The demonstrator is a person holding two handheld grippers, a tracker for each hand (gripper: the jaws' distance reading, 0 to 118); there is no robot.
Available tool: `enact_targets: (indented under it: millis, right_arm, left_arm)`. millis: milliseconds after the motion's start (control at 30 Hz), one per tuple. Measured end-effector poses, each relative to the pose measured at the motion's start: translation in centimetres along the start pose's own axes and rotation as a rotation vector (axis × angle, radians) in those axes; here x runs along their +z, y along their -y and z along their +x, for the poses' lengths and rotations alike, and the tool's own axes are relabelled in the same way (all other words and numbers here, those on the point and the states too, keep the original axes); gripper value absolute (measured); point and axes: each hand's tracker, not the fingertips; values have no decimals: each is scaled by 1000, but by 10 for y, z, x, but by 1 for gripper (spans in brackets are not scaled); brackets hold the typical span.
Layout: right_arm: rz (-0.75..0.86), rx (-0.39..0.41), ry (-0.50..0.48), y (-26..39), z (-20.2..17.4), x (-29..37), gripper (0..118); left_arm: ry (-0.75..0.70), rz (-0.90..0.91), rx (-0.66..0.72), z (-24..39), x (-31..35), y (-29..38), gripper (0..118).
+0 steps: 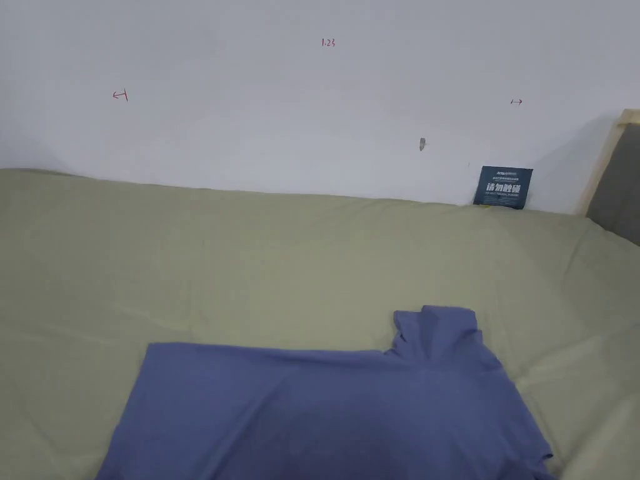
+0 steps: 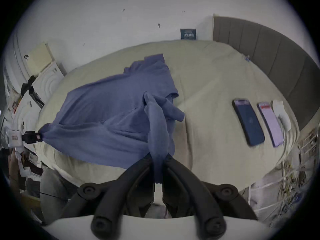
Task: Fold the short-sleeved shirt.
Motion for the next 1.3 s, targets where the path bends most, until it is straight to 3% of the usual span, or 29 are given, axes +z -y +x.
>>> enact_targets:
  millis: [200, 267, 300, 333, 367, 533, 600, 767, 833, 867, 900, 933, 1133, 1300]
  right_arm:
    - [-67, -118, -46, 23, 22, -7, 9]
    - [-74, -139, -57, 22, 24, -4, 13]
    - [-73, -136, -69, 21, 23, -1, 22]
    - [-70, -129, -59, 20, 21, 4, 50]
    - [-45, -112, -31, 19, 20, 12, 65]
    - [103, -62, 7, 3, 6, 67, 66]
    - [200, -12, 11, -7, -11, 89, 66]
    - [406, 174, 84, -32, -87, 117, 63]
    - [474, 228, 134, -33, -121, 110, 62]
    - [465, 244, 144, -33, -136, 104, 55]
    - [463, 242, 127, -33, -150, 96, 22]
    - [466, 241, 128, -32, -162, 86, 0]
    - [360, 252, 33, -25, -203, 48, 0]
    - [343, 241, 3, -18, -195, 38, 0]
  left_arm:
    - [41, -73, 74, -10, -9, 21, 7]
    - [53, -79, 77, -12, -11, 24, 14]
    - [53, -77, 90, -14, -11, 25, 20]
    - [50, -73, 96, -12, -8, 27, 25]
    - [43, -56, 106, -12, -2, 27, 25]
    - [3, 194, 144, -2, 64, 21, 44]
    - [-22, 297, 146, 11, 96, 16, 65]
    - [25, 427, 28, 79, 125, -18, 66]
    - [-23, 446, -14, 112, 119, -28, 63]
    - [-60, 440, -33, 125, 108, -31, 51]
    - [-82, 438, -72, 142, 101, -33, 26]
    - [-110, 420, -98, 159, 93, -35, 0]
    - [-70, 368, -186, 212, 62, -20, 0]
    - [-9, 331, -127, 196, 37, -22, 0]
